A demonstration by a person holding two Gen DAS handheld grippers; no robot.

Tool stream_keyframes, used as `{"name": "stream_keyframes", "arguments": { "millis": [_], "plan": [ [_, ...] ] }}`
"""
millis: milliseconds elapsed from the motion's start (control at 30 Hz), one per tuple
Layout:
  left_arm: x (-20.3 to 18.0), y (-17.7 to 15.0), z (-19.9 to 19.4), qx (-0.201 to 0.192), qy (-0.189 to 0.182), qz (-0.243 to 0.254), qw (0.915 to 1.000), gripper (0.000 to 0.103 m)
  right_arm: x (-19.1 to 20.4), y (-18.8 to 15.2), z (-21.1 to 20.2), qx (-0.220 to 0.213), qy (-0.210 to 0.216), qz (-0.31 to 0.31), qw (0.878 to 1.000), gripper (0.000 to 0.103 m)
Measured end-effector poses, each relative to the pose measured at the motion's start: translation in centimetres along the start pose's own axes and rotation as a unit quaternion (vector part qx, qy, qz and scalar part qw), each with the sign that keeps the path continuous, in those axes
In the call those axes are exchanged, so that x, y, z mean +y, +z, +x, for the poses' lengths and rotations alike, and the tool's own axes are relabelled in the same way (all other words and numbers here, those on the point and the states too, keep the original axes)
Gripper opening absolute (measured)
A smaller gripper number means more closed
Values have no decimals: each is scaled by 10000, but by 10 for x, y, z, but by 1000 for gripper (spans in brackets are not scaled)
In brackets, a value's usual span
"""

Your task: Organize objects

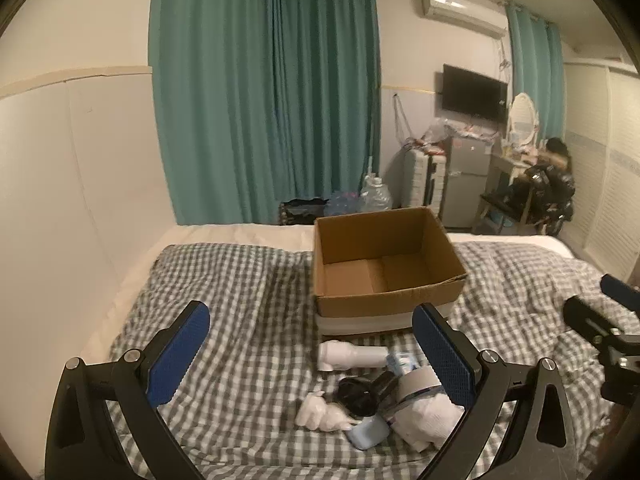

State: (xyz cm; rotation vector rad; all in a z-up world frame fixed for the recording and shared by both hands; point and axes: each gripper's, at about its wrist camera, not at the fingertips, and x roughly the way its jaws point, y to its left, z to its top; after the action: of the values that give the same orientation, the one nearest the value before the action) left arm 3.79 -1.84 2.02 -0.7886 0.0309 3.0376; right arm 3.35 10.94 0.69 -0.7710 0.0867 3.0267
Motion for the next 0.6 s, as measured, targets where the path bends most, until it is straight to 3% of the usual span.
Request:
{"name": "stream_keyframes", "arguments": {
  "millis": [600],
  "plan": [
    [-3,-3,8,37,87,97,9999,103,4,2,3,30,-422,-117,9990,103]
  ]
}}
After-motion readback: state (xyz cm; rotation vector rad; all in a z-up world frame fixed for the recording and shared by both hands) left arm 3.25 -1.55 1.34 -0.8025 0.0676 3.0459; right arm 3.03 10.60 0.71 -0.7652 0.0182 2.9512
